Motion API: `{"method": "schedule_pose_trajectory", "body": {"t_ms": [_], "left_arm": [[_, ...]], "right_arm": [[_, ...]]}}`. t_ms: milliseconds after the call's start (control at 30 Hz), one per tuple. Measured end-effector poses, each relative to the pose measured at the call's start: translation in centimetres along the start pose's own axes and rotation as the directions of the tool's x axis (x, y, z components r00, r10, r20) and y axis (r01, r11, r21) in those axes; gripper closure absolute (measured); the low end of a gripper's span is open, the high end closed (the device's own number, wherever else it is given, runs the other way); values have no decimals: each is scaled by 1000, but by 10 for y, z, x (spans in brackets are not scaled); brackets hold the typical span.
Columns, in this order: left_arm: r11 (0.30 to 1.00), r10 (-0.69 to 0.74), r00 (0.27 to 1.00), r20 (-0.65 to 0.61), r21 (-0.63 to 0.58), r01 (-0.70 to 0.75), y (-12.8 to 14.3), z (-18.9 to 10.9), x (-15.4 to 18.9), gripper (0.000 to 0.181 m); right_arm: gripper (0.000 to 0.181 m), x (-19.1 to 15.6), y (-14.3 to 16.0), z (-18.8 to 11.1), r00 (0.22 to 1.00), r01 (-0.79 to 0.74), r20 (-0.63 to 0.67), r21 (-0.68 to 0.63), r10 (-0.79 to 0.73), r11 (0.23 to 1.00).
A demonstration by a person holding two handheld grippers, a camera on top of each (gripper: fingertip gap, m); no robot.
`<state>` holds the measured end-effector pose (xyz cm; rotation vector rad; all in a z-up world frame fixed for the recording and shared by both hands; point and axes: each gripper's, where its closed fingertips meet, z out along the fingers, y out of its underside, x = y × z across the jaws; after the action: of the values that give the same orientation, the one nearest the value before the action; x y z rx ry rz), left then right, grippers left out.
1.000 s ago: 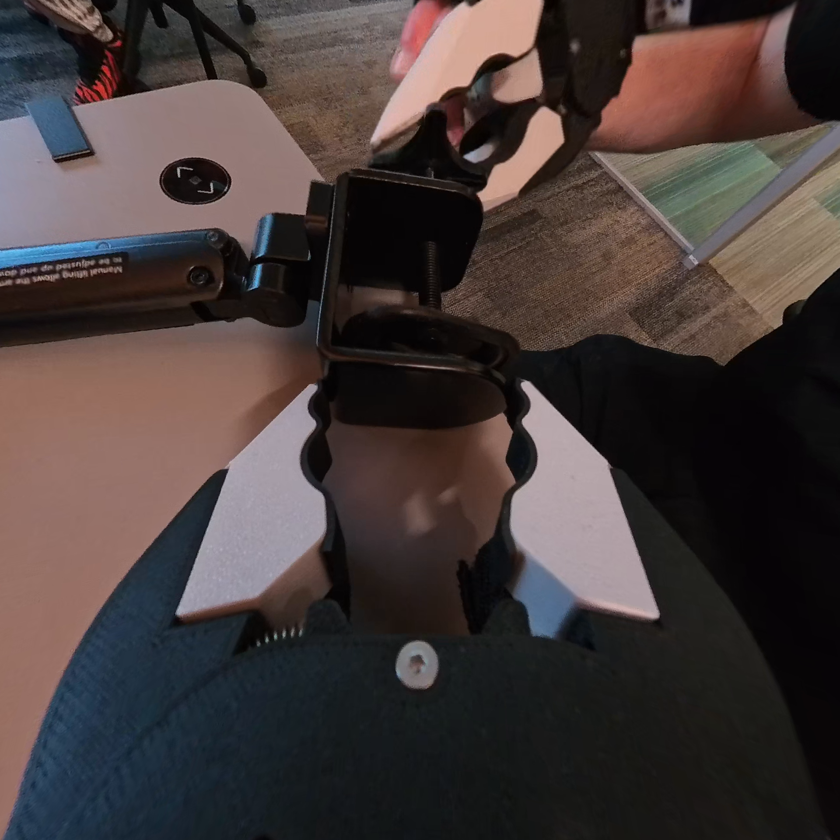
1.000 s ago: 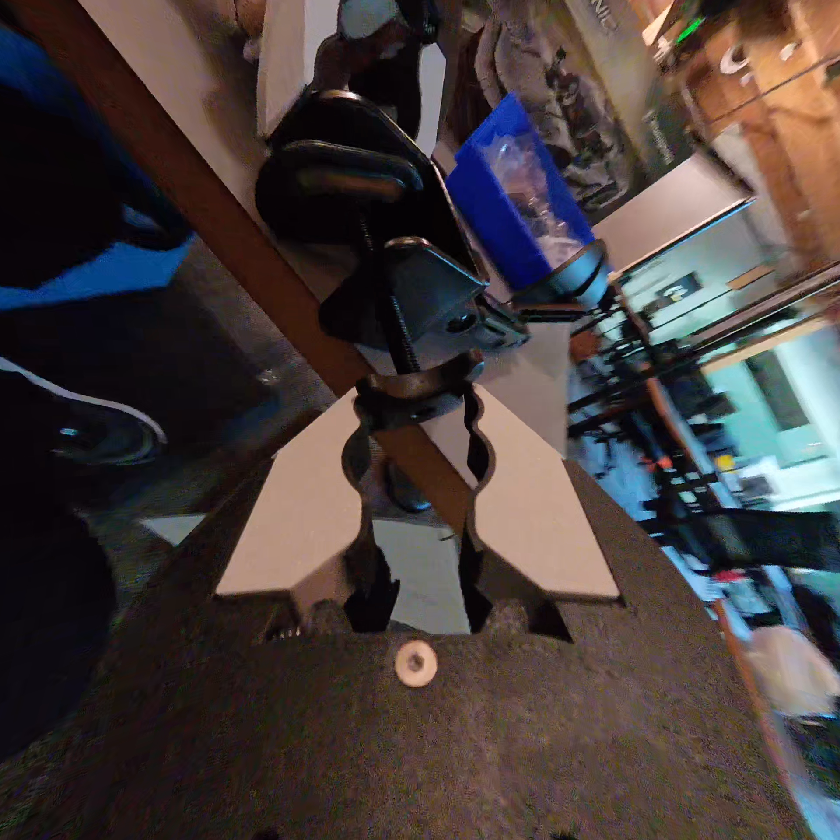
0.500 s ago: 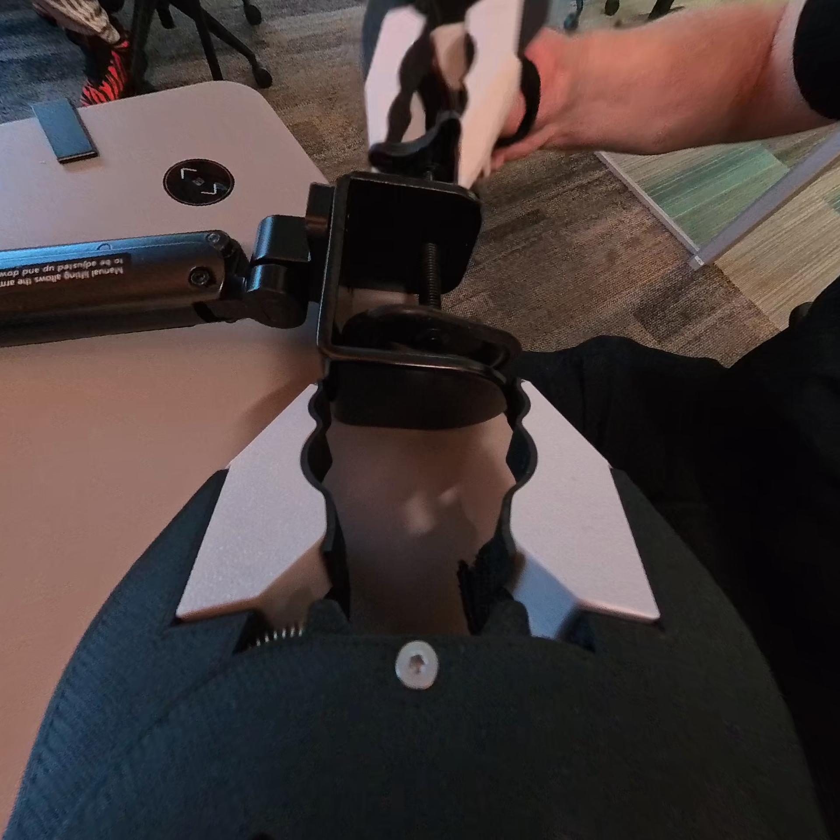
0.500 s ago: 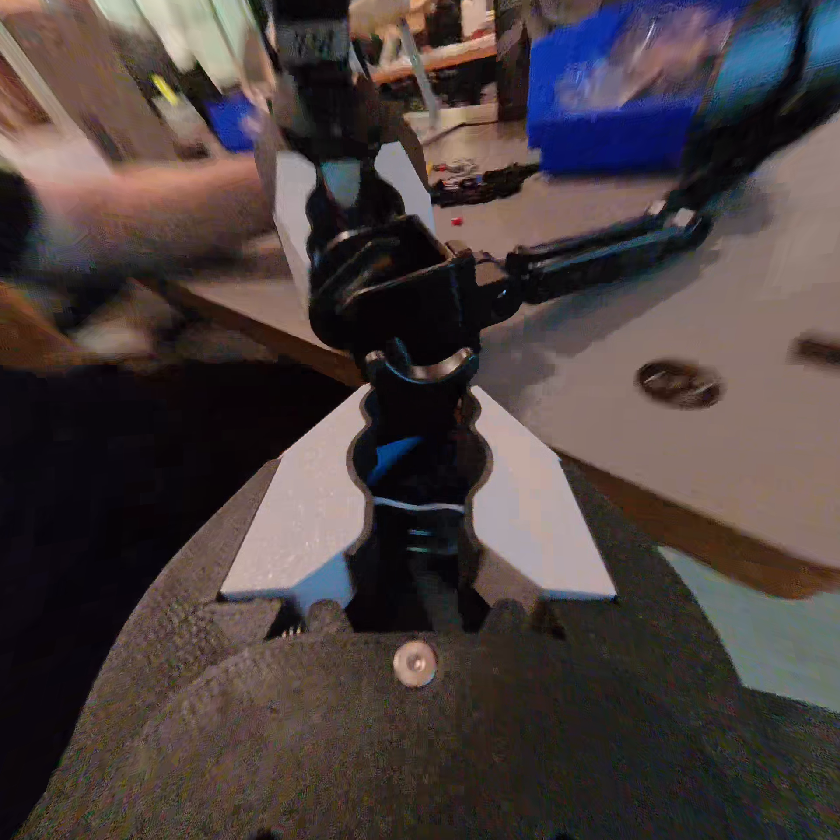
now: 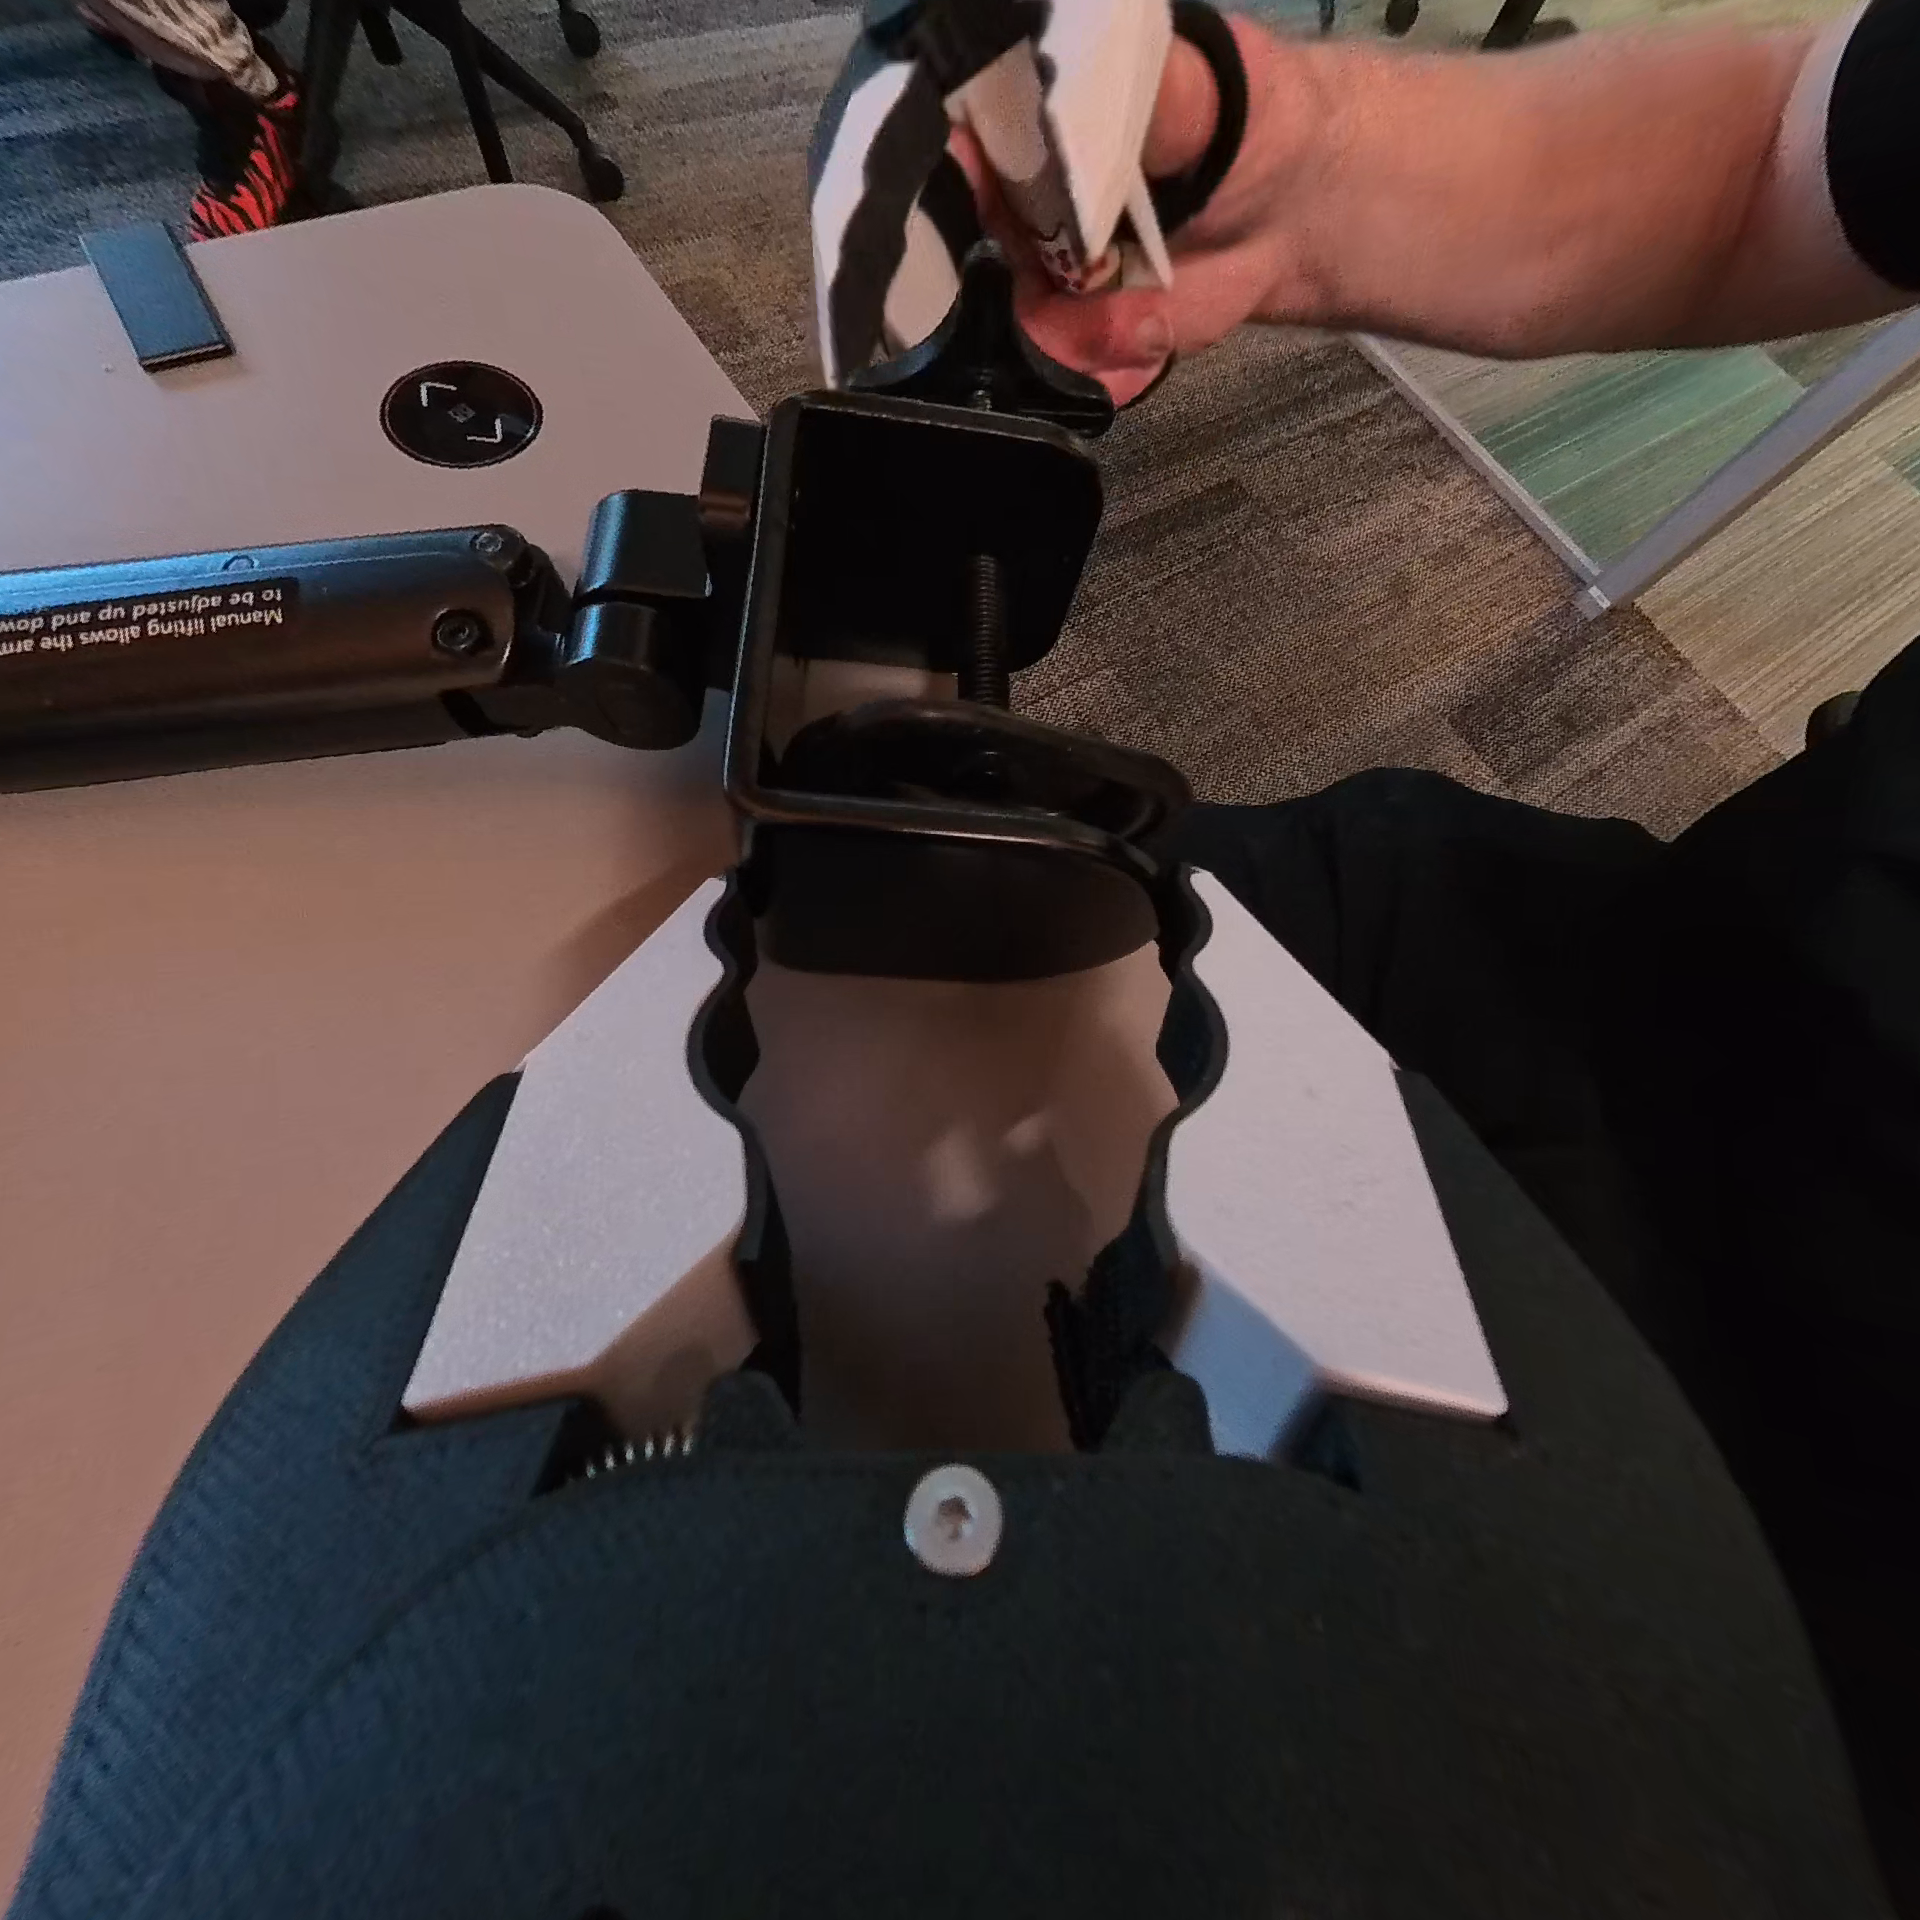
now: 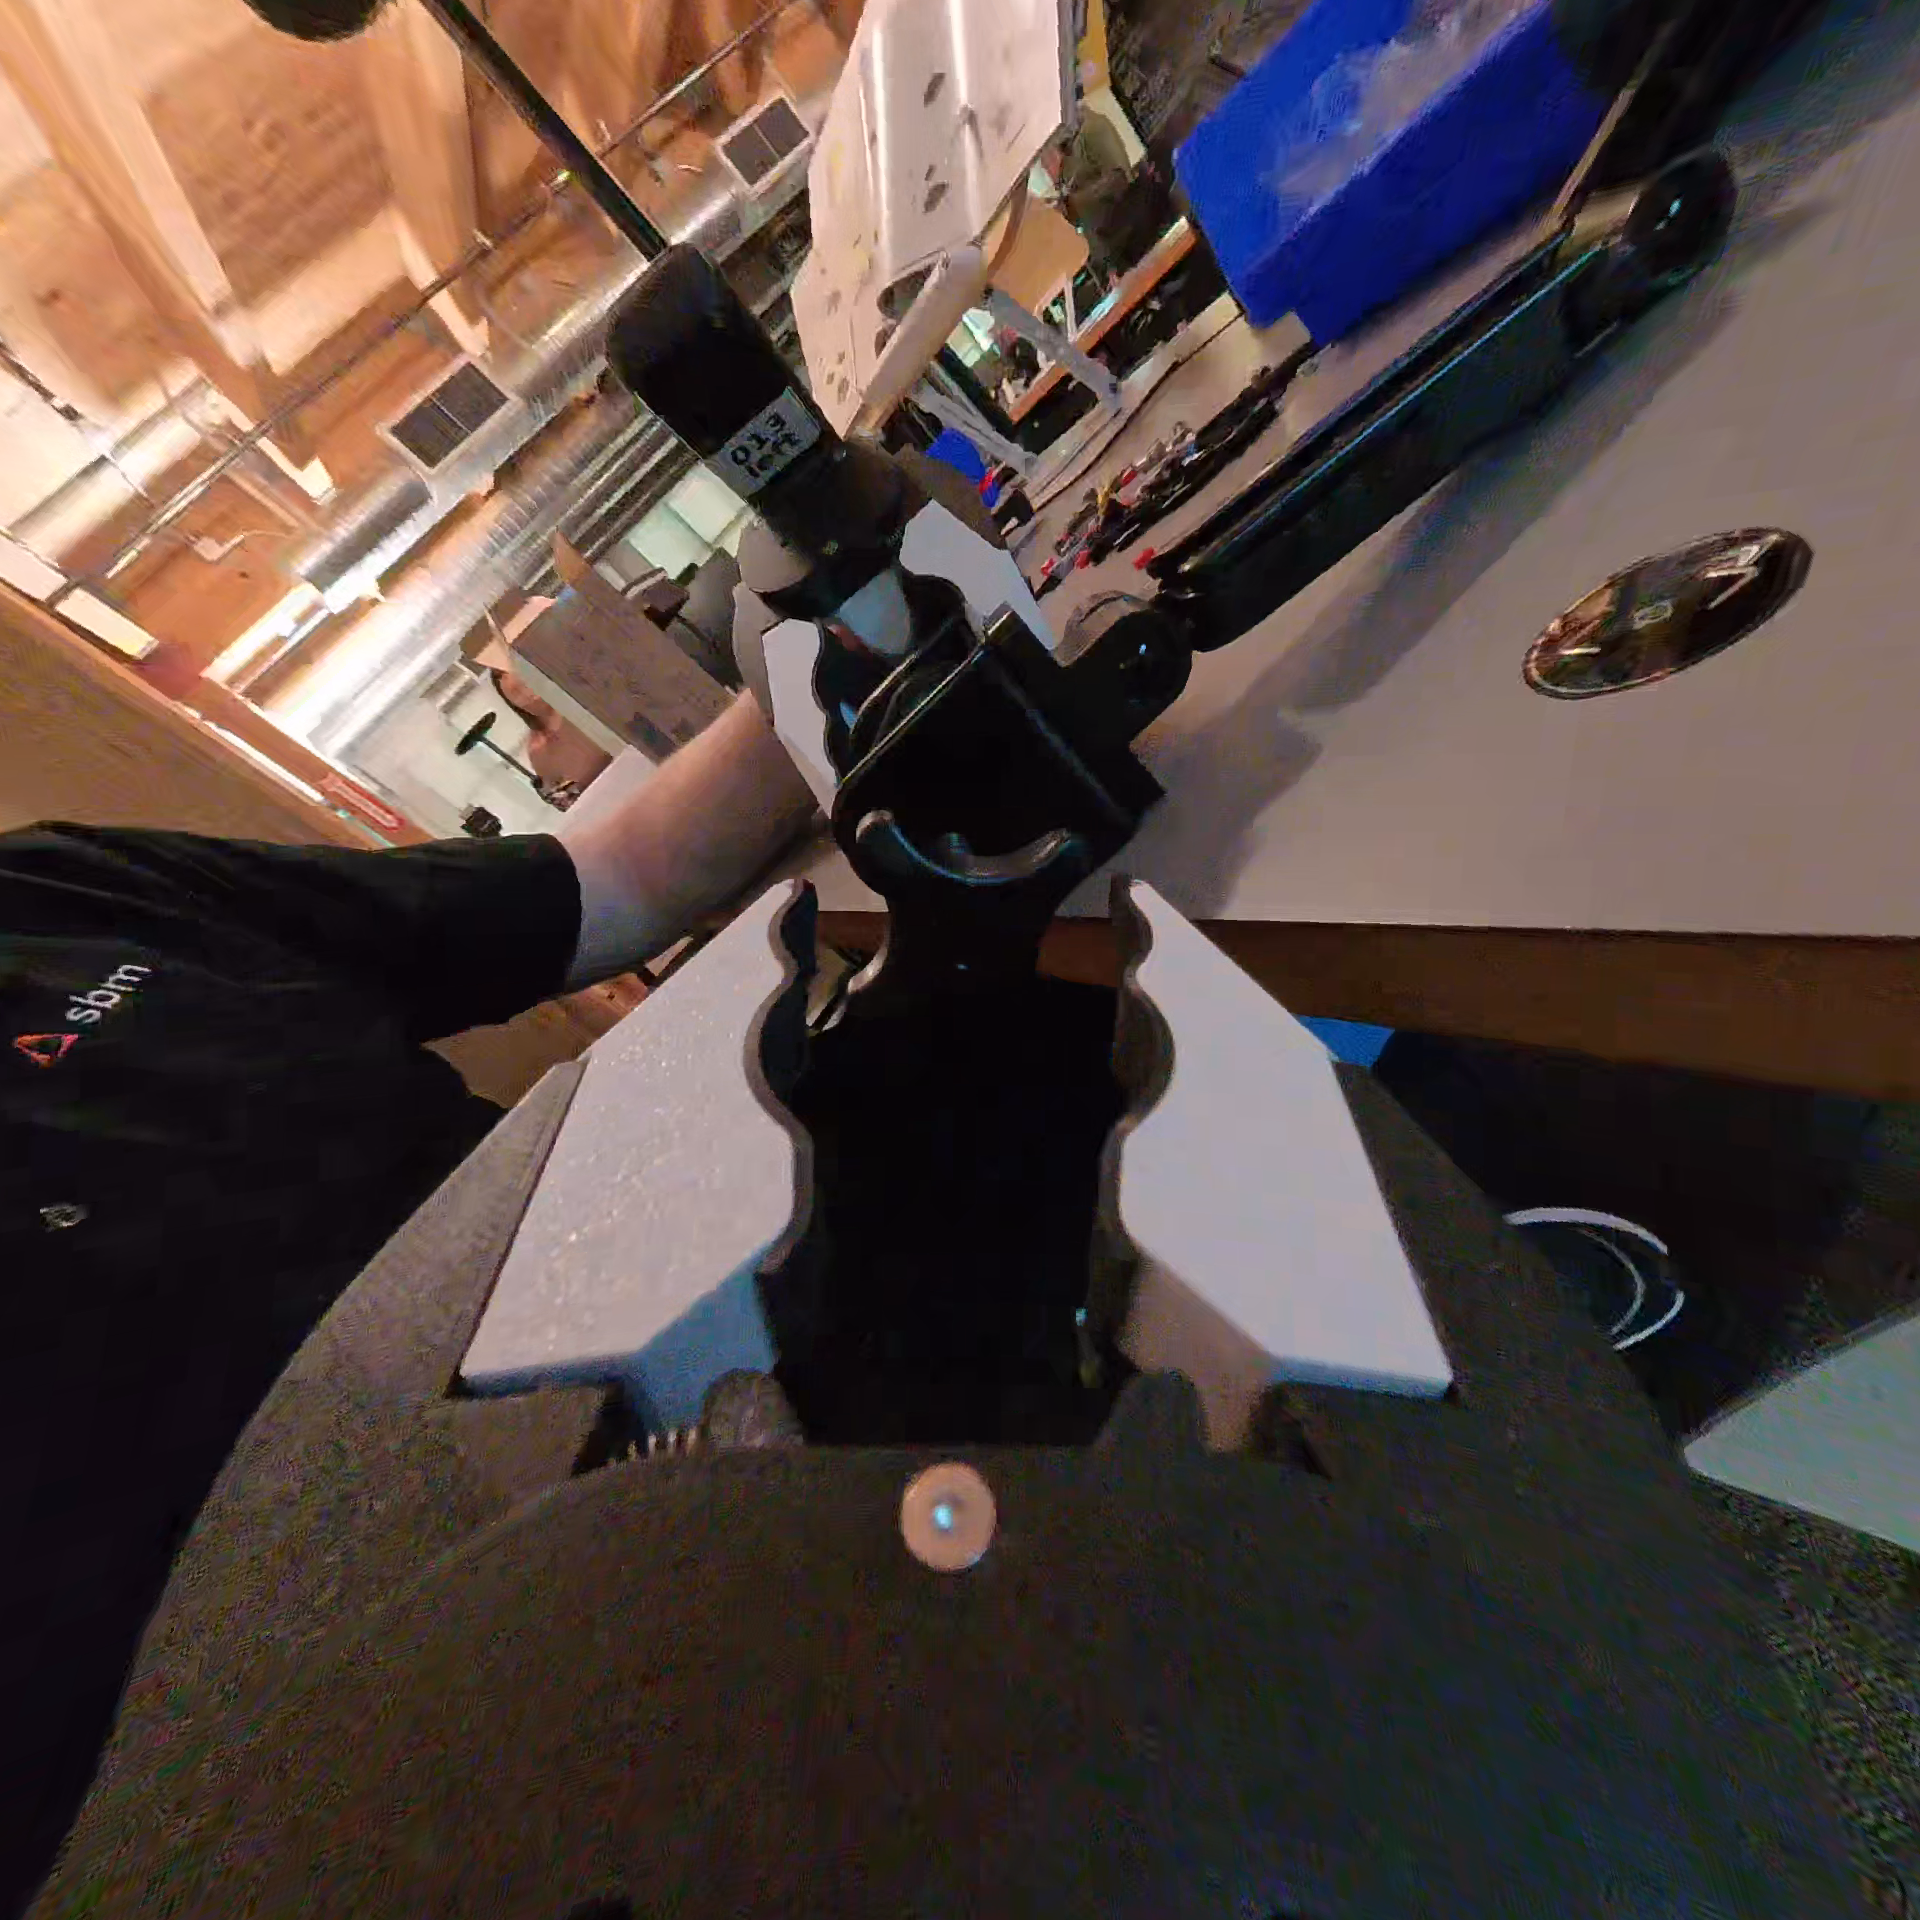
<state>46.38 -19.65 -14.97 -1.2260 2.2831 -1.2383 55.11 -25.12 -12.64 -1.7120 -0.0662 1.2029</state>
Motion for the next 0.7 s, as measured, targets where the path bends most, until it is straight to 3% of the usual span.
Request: {"method": "schedule_pose_trajectory", "body": {"t_ms": [67,133,200,233,267,300,333,367,400,467,500,533,567,633,700], "left_arm": [[1000,0,1000,0,0,0,0,0,0,102],[1000,1,1000,0,-1,-1,0,0,0,102],[1000,-1,1000,2,0,1,0,0,0,102],[1000,-3,1000,1,0,3,0,-1,0,102],[1000,-3,1000,-2,0,3,0,0,0,102],[1000,4,1000,-1,-1,-4,0,0,1,102],[1000,4,1000,1,-1,-4,0,0,0,101],[1000,-1,1000,-2,-1,1,0,0,0,102],[1000,-1,1000,-2,-1,1,0,-1,0,102],[1000,1,1000,-2,-1,-1,0,0,1,102],[1000,1,1000,-2,-1,-1,0,0,1,102],[1000,1,1000,-2,-1,-1,0,0,1,102],[1000,1,1000,-2,-1,-1,0,0,1,102],[1000,1,1000,-3,-1,-1,0,0,1,102],[1000,1,1000,-3,-1,-1,0,0,1,102]], "right_arm": [[134,-1,10,11,1000,11,10,-75,-10,997],[142,3,19,19,992,113,-38,-138,-120,984],[147,5,19,19,922,343,-118,-193,-369,919],[147,7,21,17,781,546,-185,-264,-597,795],[147,8,21,15,569,701,-233,-365,-789,613],[145,11,19,14,285,782,-258,-494,-923,380],[143,12,16,12,3,775,-247,-611,-969,158],[141,12,14,12,-123,754,-244,-653,-962,69],[140,11,15,12,-79,776,-284,-619,-956,120],[130,14,22,7,167,796,-331,-510,-929,326],[127,15,27,8,368,760,-330,-433,-869,486],[120,9,33,11,606,669,-283,-324,-744,668],[107,3,31,11,782,537,-238,-214,-576,816],[116,1,16,6,953,258,-154,-40,-261,965],[124,7,13,6,998,6,-64,-10,-7,1000]]}}
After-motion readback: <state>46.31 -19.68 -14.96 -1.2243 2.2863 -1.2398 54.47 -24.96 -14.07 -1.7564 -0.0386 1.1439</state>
